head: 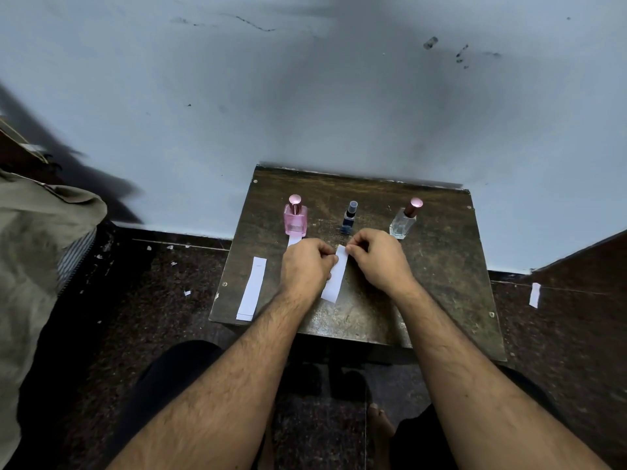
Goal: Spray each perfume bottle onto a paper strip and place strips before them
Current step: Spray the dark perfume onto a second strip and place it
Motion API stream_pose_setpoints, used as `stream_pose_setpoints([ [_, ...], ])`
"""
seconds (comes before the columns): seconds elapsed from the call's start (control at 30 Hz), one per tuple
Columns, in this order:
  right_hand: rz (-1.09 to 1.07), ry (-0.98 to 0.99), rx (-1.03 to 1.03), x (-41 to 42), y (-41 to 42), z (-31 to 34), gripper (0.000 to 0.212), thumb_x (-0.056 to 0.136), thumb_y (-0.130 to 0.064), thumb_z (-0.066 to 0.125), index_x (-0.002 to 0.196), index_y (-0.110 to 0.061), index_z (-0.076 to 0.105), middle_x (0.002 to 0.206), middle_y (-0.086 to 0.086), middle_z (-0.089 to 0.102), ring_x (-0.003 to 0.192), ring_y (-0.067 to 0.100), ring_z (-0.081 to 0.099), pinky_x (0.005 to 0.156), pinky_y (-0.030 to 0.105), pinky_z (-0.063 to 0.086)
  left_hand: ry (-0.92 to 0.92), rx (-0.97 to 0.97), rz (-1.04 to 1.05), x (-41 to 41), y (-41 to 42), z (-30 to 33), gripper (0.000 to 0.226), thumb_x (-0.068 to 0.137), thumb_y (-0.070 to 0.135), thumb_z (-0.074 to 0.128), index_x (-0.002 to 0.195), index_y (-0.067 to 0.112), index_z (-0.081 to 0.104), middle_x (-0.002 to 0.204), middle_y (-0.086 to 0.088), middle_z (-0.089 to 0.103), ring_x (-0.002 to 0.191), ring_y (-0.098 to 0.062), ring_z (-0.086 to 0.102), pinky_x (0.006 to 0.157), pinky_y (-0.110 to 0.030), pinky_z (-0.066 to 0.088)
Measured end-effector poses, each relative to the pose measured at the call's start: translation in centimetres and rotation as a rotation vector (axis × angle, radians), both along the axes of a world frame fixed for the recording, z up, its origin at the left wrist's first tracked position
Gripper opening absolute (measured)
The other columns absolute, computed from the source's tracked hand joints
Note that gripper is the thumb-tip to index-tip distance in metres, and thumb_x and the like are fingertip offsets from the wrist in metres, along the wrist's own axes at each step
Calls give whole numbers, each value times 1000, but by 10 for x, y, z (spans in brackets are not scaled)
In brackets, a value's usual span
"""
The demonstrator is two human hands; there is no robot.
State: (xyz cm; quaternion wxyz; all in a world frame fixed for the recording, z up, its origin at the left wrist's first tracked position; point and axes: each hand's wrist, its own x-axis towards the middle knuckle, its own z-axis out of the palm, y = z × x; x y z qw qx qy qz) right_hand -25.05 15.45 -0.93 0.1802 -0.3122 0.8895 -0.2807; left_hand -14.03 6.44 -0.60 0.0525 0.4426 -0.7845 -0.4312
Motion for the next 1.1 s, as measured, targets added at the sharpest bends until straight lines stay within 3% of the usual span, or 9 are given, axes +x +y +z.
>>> stream_pose_setpoints([
  [0.13,-1,87,1,-5,-7,-4,8,87,-22,65,80,-25,67,91,-4,69,86,16,62,76,33,50,-30,-108,-19,-6,2,-3,11,83,26,71,94,28,72,88,7,73,85,-14,68,75,-27,53],
  [0.33,-1,144,12,-10,-14,-5,7,88,-21,65,85,-21,71,95,-3,70,88,16,62,77,34,51,-175,-331,-219,-10,2,3,28,94,33,59,121,38,66,119,5,66,111,-22,60,82,-34,47],
  [0.57,-131,163,-93,-12,-13,-5,10,86,-20,69,96,-16,71,94,-2,71,82,12,61,75,27,50,-208,-360,-247,-12,2,4,29,96,36,56,124,36,64,121,2,63,112,-25,59,82,-33,46],
  [0.7,-107,121,-162,-12,-17,-1,30,85,-20,71,114,-16,64,83,-4,64,79,13,58,73,26,44,-209,-366,-245,-13,3,4,29,96,36,56,123,37,65,120,2,63,110,-25,60,78,-32,44],
  [0.87,-45,130,-137,-15,-26,-2,14,87,-21,69,99,-15,64,87,0,62,79,15,55,69,27,39,-208,-368,-239,-14,3,3,28,96,34,55,123,37,65,118,1,64,109,-26,60,72,-30,38],
  [1.0,-47,119,-167,-19,-24,5,14,86,-23,70,97,-14,67,87,-1,64,78,15,56,71,31,46,-210,-357,-237,-14,2,1,30,96,35,56,125,38,64,120,1,63,110,-26,60,77,-32,43],
  [1.1,5,118,-150,-20,-19,11,14,85,-24,71,96,-15,69,83,-2,65,75,14,57,66,29,42,-204,-347,-227,-16,2,-1,31,96,35,56,125,38,64,121,1,63,110,-26,60,77,-33,44],
])
